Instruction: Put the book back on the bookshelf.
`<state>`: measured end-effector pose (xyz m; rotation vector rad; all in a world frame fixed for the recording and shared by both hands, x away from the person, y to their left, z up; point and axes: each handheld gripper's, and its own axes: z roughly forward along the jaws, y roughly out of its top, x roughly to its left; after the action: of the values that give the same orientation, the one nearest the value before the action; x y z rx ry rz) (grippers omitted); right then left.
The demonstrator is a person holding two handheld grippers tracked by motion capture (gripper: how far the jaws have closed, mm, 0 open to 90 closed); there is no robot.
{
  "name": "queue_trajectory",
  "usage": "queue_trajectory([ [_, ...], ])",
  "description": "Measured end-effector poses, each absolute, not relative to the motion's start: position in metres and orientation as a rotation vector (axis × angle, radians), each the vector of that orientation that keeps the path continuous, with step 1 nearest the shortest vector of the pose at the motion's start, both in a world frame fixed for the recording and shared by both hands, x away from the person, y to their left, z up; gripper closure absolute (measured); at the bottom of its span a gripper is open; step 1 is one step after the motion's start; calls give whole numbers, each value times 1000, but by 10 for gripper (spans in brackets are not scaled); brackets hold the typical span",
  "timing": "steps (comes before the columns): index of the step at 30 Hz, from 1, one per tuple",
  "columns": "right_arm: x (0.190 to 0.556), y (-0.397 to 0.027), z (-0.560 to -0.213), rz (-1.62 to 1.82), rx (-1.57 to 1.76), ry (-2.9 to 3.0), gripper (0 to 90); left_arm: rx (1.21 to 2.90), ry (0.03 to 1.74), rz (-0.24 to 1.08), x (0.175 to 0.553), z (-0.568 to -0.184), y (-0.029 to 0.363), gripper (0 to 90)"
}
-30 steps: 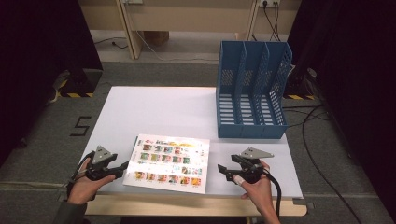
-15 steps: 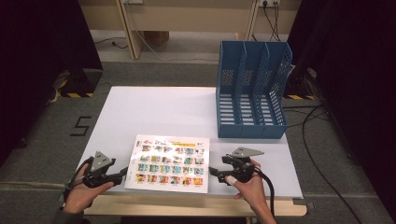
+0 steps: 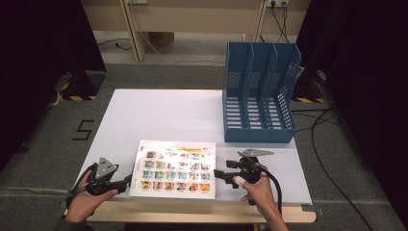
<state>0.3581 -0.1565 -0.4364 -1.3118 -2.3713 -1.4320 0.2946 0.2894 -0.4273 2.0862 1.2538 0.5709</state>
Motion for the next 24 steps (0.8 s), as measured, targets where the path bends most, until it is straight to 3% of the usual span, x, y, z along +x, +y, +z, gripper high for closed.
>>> queue_trajectory([
  [9,368,-136,-445,-1356,-1244,-2368,234,2086,1248,575,294,-428,289,365],
  [10,370,-133,-446,-1363,-1233,-2350,279,2087,1246,574,294,-428,289,365],
  [17,377,-127,-443,-1345,-1215,-2390,301,2087,1242,583,295,-427,288,369],
  [21,384,-120,-439,-1330,-1192,-2444,317,2091,1232,597,294,-427,283,416],
  [22,388,-118,-438,-1343,-1189,-2450,372,2086,1230,595,295,-428,281,416],
  [24,402,-111,-437,-1350,-1210,-2448,387,2093,1220,589,296,-427,279,415],
])
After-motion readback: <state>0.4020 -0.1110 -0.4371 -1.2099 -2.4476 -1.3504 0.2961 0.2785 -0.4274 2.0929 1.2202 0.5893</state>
